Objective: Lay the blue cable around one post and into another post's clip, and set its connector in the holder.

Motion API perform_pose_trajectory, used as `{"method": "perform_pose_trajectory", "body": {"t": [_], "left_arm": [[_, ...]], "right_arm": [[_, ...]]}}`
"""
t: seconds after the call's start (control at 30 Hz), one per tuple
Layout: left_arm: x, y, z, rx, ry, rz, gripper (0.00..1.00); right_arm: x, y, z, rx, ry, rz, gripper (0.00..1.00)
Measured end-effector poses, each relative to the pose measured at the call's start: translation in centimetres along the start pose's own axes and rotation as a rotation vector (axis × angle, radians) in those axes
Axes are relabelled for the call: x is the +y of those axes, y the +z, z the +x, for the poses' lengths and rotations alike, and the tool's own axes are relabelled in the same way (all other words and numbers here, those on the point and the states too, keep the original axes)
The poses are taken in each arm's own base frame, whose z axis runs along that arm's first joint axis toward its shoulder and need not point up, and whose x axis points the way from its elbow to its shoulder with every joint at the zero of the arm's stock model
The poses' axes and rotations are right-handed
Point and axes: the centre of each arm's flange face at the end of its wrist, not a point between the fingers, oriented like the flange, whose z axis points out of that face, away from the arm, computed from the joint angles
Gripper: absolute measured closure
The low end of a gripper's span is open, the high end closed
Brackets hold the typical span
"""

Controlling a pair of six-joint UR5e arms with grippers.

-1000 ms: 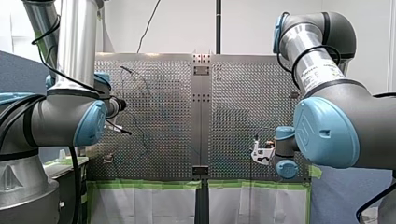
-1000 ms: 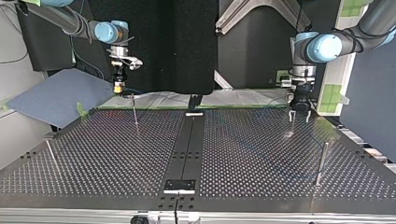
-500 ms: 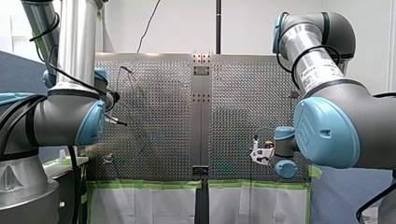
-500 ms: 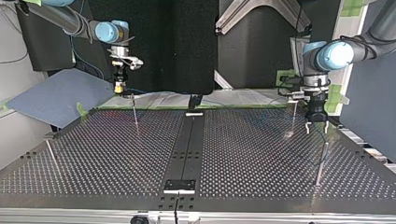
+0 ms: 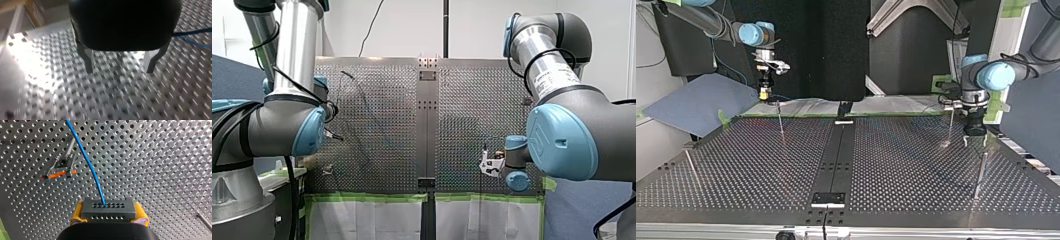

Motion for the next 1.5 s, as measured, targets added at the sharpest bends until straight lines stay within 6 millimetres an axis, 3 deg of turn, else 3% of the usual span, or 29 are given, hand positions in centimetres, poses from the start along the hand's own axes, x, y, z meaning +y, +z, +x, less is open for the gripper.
{"method": "perform_pose_trajectory", "body": {"t": [0.2,0.63,1.5], "left_arm": [[1.9,-0.5,0.5,0.012,0.043,-0.082,0.00],[2.7,-1.8,1.4,0.063,0.132,-0.178,0.00],[7.2,-4.1,6.8,0.197,0.335,-0.320,0.00]], "right_arm": [[0.0,0.0,0.0,0.000,0.000,0.000,0.95],[-0.1,0.0,0.0,0.001,0.000,0.002,0.95],[-0.5,-0.1,-0.1,0.003,0.003,0.008,0.95]]}}
